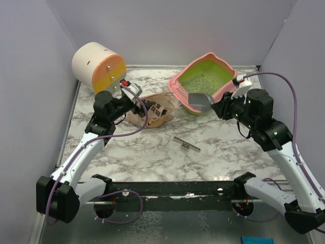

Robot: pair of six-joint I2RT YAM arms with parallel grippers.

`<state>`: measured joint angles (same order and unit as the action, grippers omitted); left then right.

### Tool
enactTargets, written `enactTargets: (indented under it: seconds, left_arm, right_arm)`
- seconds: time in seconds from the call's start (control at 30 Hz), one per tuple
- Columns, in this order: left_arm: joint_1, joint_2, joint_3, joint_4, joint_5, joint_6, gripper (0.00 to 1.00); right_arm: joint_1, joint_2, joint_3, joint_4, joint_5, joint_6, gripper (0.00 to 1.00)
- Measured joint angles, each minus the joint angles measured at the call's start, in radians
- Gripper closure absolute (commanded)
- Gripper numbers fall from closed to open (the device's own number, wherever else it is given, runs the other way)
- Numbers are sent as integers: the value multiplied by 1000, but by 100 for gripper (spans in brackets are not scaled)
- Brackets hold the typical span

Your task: Fill the litter box with clean litter

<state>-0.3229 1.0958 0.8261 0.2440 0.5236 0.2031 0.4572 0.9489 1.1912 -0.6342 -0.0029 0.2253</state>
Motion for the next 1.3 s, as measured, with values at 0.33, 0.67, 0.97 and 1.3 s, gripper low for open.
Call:
enactTargets:
  seconds: [0.33,0.67,0.97,1.3]
  left_arm:
    - [0,-158,0,22,-42,-190,1]
    - [0,-232,1,-104,-137,-220,1]
    - [0,-241,-4,-134,-165,-203,1]
    - [0,-237,-5,-138,-165,-188,1]
  right_arm:
    - [0,-159,-178,-134,-40,113,99]
    - [-13,-160,-401,-130,87,220,99]
    - [-194,-30,-443,-16,68,254,62]
    - [-232,42,-463,26,32,253,48]
